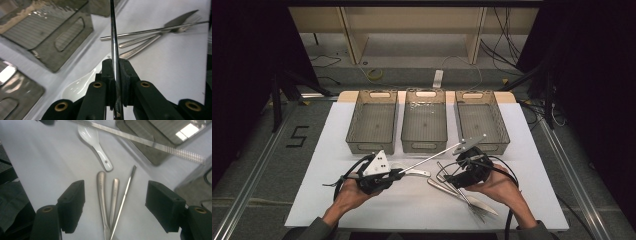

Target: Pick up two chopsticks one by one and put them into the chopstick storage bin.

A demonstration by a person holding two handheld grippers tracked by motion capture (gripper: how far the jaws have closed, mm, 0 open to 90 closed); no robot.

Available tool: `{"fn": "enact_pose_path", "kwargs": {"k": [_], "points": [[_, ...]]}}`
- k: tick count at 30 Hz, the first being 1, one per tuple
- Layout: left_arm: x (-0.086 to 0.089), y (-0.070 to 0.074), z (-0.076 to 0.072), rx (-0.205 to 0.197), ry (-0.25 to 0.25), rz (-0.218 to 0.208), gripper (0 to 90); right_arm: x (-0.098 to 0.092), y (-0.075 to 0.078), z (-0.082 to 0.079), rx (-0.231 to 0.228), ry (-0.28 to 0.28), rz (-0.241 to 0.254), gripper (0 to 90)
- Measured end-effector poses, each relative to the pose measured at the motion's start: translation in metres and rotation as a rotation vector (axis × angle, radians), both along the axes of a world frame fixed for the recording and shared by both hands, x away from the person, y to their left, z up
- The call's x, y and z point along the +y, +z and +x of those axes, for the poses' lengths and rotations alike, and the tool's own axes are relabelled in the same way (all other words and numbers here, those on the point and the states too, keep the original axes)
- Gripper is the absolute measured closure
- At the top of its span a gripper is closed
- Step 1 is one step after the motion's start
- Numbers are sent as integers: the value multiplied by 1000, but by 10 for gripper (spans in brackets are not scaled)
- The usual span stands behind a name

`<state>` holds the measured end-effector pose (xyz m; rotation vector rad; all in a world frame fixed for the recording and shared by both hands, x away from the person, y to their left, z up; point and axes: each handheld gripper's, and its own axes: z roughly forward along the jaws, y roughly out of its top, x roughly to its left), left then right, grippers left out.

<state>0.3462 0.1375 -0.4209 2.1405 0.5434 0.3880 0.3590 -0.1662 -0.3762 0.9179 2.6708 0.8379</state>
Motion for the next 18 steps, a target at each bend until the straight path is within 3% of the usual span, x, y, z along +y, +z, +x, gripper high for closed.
{"fn": "enact_pose_path", "kwargs": {"k": [3, 9, 13, 18], "points": [[6, 1, 1, -2, 41, -18, 830, -4, -6, 0, -6, -42, -36, 310], [19, 5, 6, 1, 126, -67, 830, -16, -22, 3, 22, -102, -37, 306], [27, 8, 10, 42, 163, -129, 830, -24, -31, 5, 35, -130, -61, 306], [35, 14, 14, 23, 214, -127, 830, -30, -38, 4, 56, -146, -63, 306]]}}
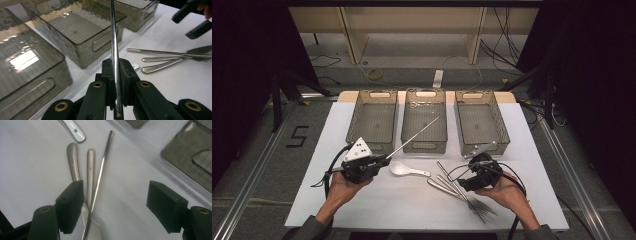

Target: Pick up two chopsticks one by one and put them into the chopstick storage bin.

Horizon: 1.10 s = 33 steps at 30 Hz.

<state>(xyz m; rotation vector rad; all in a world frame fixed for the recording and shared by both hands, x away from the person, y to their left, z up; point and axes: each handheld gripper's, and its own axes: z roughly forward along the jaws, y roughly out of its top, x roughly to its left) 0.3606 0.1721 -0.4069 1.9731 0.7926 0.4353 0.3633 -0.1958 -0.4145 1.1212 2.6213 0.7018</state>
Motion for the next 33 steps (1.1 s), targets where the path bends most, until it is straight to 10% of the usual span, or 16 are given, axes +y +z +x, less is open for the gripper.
{"fn": "enact_pose_path", "kwargs": {"k": [16, 33], "points": [[41, 9, 54, 30, 249, -69, 830, -11, -16, -11, 37, 2, 1, 289], [65, -5, 98, 76, 420, -38, 830, -6, -16, -11, 42, 42, 30, 285]]}}
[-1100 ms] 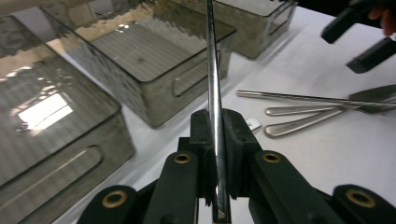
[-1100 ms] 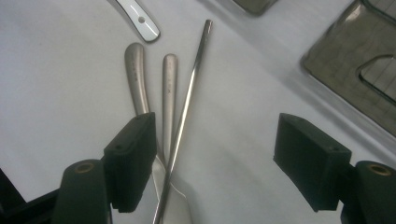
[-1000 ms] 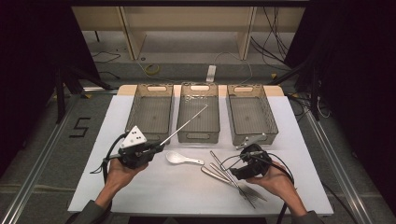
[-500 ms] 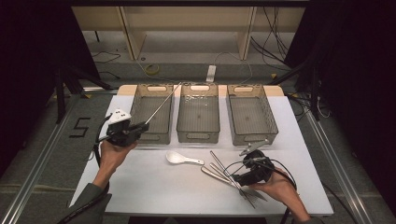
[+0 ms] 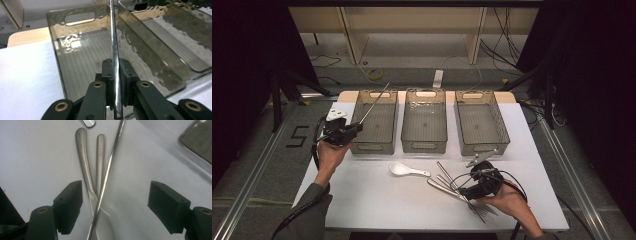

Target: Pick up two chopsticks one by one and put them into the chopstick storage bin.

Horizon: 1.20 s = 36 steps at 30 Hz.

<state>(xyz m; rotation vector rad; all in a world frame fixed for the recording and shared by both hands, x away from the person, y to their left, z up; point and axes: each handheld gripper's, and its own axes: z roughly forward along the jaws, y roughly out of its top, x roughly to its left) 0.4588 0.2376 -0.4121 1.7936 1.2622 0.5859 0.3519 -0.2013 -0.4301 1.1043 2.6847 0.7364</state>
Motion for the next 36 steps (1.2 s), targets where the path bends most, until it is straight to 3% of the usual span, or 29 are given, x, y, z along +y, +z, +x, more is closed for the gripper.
{"fn": "enact_pose_path", "kwargs": {"k": [10, 15, 19, 23, 27, 36], "points": [[6, -6, 10, 51, 52, -8, 828, 1, 2, 0, -1, 3, 9, 283], [6, -6, 14, 72, 72, 12, 826, 1, 2, 1, 0, 4, 13, 283], [7, -10, 17, 108, 77, -8, 818, 1, 3, 0, 2, 7, 14, 283], [9, -8, 17, 112, 92, -49, 604, 1, 3, 1, 3, 7, 14, 283], [7, -3, 14, 120, 76, -92, 434, 1, 4, 1, 2, 4, 14, 283], [-14, 11, -7, 81, -31, -103, 270, 2, 7, 4, 14, -4, -22, 320]]}}
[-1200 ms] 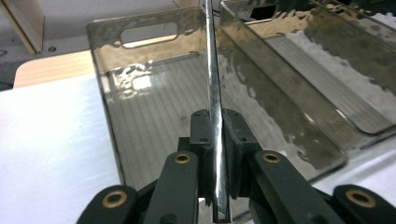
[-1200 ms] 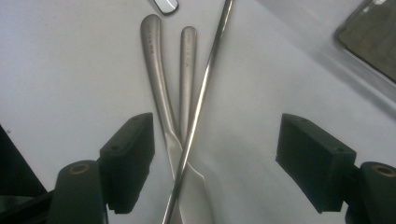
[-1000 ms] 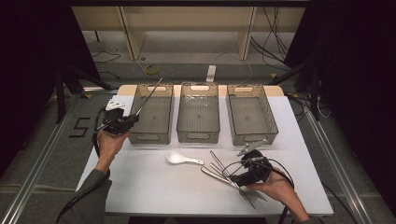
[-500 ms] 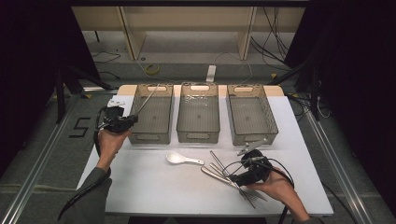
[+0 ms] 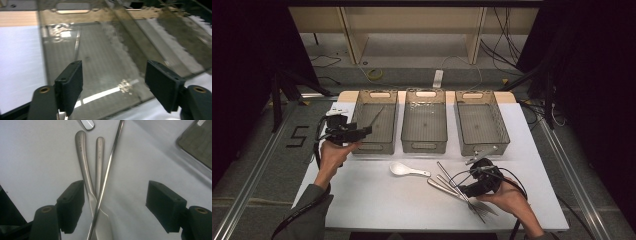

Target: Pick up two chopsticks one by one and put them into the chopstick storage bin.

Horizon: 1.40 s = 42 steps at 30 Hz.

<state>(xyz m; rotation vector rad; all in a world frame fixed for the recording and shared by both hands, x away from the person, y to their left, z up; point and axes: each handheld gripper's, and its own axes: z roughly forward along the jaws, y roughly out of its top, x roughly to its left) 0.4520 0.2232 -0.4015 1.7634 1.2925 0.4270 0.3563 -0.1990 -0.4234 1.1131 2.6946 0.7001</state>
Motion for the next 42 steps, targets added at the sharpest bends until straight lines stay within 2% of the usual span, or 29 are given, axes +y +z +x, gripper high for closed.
{"fn": "enact_pose_path", "kwargs": {"k": [4, 11, 14, 20, 27, 33, 37, 42], "points": [[-10, 4, -12, -13, -44, -16, 225, 2, -2, 2, 18, 1, -22, 355], [-23, 4, -36, -43, -113, -8, 184, 11, -9, 8, 54, 12, -67, 437], [-26, 2, -45, -56, -125, -8, 180, 15, -11, 10, 64, 20, -82, 468], [-29, -1, -59, -71, -146, -36, 178, 21, -15, 11, 81, 33, -113, 536], [-33, -2, -72, -78, -163, -36, 176, 26, -20, 15, 118, 43, -142, 625], [-36, -5, -80, -77, -174, -27, 176, 30, -22, 17, 132, 51, -164, 680], [-39, -5, -84, -84, -191, 2, 175, 33, -25, 19, 145, 55, -184, 722], [-41, -7, -85, -80, -199, 10, 176, 37, -27, 21, 163, 63, -206, 780]]}}
